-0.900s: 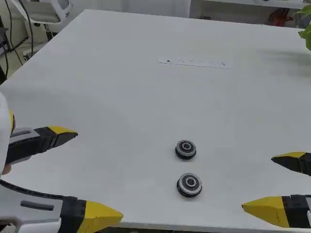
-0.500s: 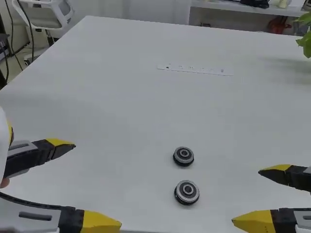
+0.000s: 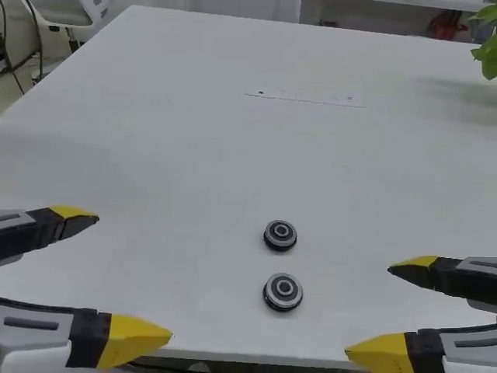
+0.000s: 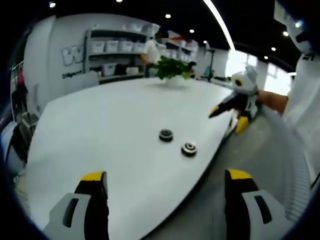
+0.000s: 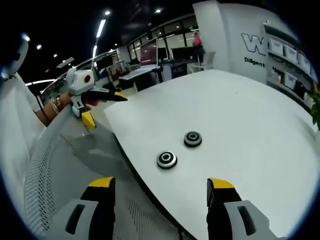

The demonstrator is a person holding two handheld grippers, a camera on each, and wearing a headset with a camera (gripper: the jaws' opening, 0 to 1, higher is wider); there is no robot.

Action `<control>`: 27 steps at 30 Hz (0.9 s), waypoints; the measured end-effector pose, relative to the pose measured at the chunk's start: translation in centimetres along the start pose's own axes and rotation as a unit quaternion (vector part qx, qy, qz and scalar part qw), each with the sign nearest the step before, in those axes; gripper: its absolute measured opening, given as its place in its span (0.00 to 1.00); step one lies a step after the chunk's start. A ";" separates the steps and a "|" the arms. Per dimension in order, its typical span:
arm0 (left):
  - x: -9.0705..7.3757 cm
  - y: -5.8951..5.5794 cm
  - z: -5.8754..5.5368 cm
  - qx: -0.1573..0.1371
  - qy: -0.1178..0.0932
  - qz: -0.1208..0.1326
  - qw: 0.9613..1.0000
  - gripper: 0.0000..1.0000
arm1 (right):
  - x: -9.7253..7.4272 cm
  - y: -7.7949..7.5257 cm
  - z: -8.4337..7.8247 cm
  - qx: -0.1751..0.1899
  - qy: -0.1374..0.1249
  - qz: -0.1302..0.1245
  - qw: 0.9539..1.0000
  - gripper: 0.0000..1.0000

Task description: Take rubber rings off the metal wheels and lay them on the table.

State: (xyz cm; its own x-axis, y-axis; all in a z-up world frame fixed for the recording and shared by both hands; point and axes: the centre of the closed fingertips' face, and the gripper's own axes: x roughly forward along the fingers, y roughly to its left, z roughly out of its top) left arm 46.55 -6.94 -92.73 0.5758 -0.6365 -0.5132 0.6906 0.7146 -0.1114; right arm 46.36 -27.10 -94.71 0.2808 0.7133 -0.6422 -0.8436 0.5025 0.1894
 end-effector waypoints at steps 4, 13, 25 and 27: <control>-0.3 0.2 0.3 -0.003 0.001 0.010 1.000 0.99 | 0.1 0.3 -0.1 0.007 0.002 0.014 1.000 0.74; -0.7 0.1 2.1 0.000 -0.001 0.026 1.000 0.96 | 0.0 0.3 0.1 0.021 -0.008 0.024 0.999 0.75; 1.3 -0.4 3.4 0.058 0.029 0.046 0.997 0.89 | 0.2 0.5 -0.4 0.031 0.000 0.033 0.999 0.73; 1.3 -0.4 3.6 0.065 0.028 0.055 0.996 0.88 | 0.1 0.4 -0.3 0.037 -0.002 0.032 0.999 0.73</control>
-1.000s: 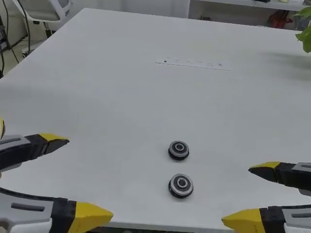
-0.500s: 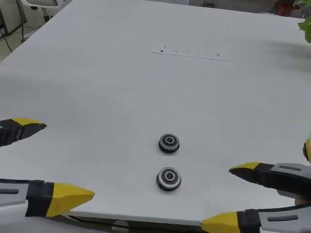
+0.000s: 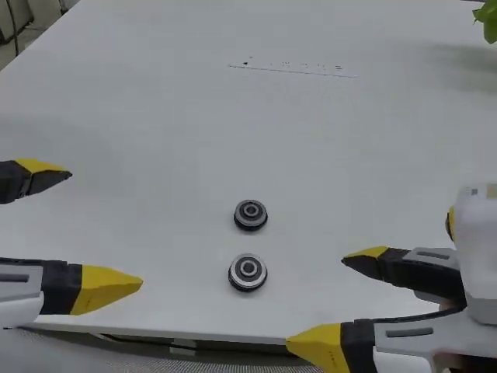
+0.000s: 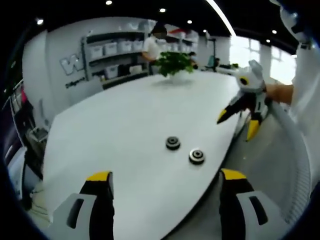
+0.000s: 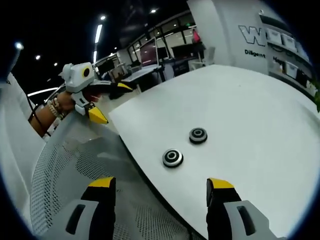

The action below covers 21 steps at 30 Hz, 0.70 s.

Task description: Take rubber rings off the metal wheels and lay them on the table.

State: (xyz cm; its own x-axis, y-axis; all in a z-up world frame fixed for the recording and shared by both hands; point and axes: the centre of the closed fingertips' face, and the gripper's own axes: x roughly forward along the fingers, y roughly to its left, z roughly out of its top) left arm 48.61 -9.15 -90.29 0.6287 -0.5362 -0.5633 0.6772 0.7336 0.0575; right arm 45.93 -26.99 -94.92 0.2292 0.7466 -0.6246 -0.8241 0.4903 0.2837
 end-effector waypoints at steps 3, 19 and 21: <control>-0.1 -0.1 0.4 0.002 -0.007 0.006 1.000 0.84 | -0.1 -0.5 0.1 0.003 -0.002 -0.014 1.000 0.72; 1.0 0.5 0.0 -0.013 -0.014 0.007 1.000 0.89 | -0.1 0.5 0.5 0.014 -0.017 0.018 1.000 0.73; 1.2 0.4 0.1 -0.015 -0.019 0.005 1.000 0.89 | -0.1 0.5 0.5 0.014 -0.017 0.018 1.000 0.73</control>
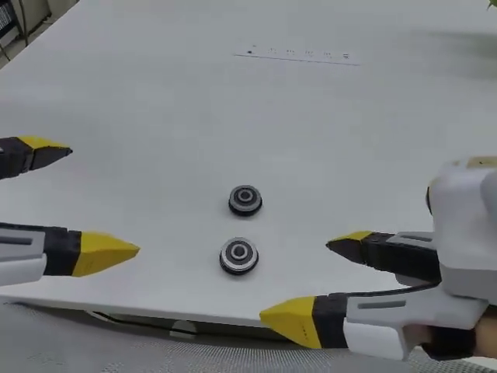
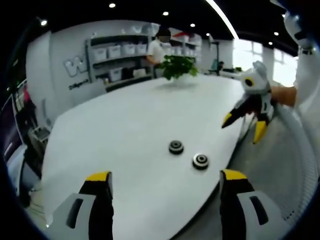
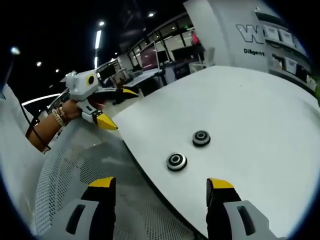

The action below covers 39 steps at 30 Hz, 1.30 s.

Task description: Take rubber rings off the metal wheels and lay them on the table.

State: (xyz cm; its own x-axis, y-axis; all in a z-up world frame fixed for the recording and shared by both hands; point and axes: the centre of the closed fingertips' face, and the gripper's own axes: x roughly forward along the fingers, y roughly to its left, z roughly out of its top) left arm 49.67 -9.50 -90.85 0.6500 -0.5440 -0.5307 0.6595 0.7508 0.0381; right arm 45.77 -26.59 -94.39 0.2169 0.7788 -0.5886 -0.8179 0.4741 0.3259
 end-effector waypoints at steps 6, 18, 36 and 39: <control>0.3 -1.7 -0.7 0.012 0.025 -0.045 0.999 0.85 | 0.0 0.1 0.1 -0.028 -0.003 0.014 1.000 0.75; 1.6 -3.0 3.1 0.026 -0.019 -0.127 0.991 0.83 | 0.2 -0.8 2.9 -0.067 -0.016 0.011 0.998 0.72; 6.0 -5.4 7.8 0.093 -0.079 -0.246 0.962 0.74 | 4.8 -1.9 5.5 -0.194 0.049 0.035 0.979 0.58; 6.6 -5.4 8.1 0.099 -0.085 -0.251 0.959 0.72 | 6.0 -1.8 5.6 -0.204 0.065 0.034 0.976 0.57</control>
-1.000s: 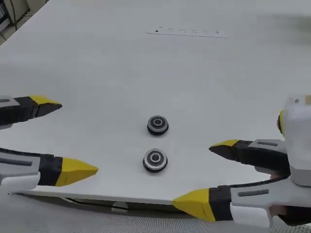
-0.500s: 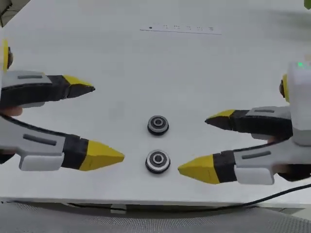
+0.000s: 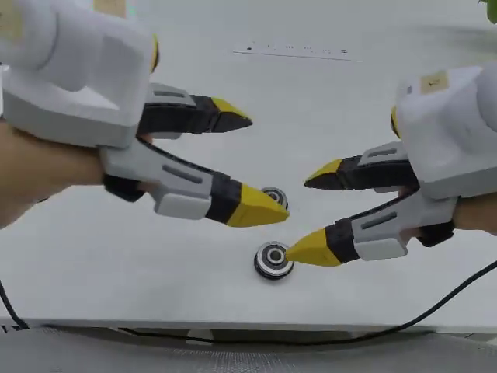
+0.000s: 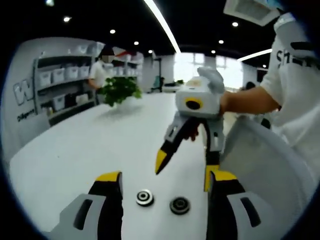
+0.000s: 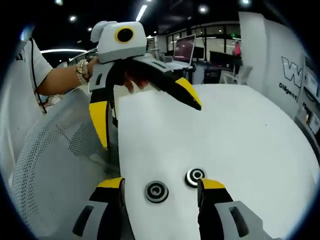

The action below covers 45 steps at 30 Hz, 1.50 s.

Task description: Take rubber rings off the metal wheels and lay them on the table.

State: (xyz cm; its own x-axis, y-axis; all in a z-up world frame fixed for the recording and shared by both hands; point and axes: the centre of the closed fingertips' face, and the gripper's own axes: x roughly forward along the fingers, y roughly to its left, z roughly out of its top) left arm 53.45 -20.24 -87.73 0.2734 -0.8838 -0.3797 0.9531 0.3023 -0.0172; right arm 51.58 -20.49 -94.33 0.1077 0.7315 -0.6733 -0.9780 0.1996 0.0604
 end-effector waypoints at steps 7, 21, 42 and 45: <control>1.2 -0.1 -0.9 0.009 -0.011 -0.013 1.000 0.65 | 1.4 0.3 0.7 0.010 -0.063 0.015 0.998 0.48; 3.0 -0.7 -5.6 -0.008 0.011 -0.010 1.000 0.52 | 2.2 0.1 -5.0 0.096 -0.040 0.038 0.994 0.45; 5.3 -2.8 -9.9 -0.005 0.082 -0.037 0.996 0.31 | 2.6 0.7 -6.3 0.090 -0.043 0.049 0.994 0.31; 5.4 -3.0 -10.1 0.001 0.085 -0.038 0.996 0.28 | 2.9 0.9 -6.8 0.085 -0.032 0.053 0.994 0.31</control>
State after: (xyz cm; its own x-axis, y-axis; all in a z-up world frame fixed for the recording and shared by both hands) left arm 50.79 -22.31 -99.04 0.1751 -0.8306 -0.5287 0.9704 0.2362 -0.0496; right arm 49.80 -22.61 -101.26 0.0219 0.7930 -0.6088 -0.9409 0.2222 0.2556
